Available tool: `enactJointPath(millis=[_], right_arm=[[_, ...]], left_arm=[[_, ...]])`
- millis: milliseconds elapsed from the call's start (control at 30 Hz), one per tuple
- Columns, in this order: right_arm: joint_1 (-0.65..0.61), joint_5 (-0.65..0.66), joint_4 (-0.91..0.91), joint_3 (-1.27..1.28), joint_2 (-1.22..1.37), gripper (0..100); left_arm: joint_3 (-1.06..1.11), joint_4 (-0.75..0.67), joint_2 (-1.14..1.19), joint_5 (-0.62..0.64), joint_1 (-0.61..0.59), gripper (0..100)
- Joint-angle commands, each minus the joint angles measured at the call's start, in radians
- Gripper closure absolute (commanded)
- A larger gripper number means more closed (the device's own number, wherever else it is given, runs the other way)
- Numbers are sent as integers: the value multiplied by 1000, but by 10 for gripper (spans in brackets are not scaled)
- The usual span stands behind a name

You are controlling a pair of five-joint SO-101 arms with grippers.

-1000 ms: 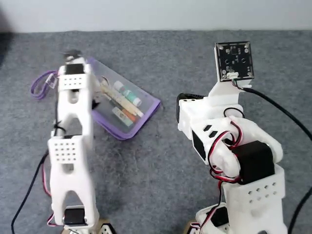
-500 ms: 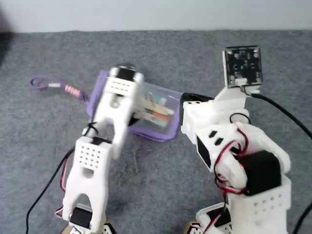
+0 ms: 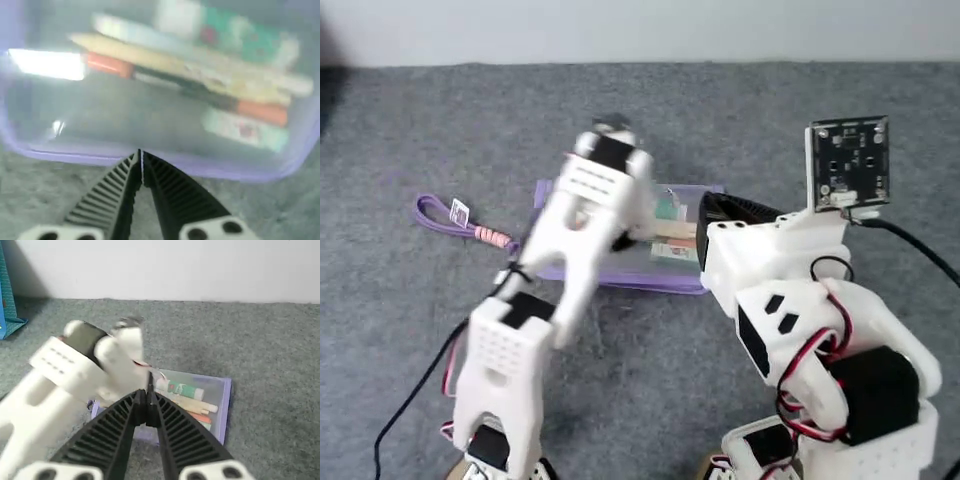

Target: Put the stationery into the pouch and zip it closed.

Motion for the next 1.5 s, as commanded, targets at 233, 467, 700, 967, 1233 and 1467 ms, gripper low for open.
enactJointPath(millis=[233, 467, 700, 967, 1233, 1467], right_arm=[[5, -8, 4, -5, -12, 991], [4, -8, 77, -6, -12, 991], [8, -8, 151, -6, -77, 991], [39, -3, 177, -5, -160, 991], [255, 0, 272, -5, -200, 991], [269, -9, 263, -5, -68, 991]], left_arm=[[-7, -141, -54, -2, -387, 988], [-8, -130, 144, -20, -437, 987], [-122, 17, 253, -18, -394, 987], [-130, 25, 193, 55, -83, 987], [-127, 25, 34, 58, 63, 987], [-127, 25, -69, 51, -176, 987]])
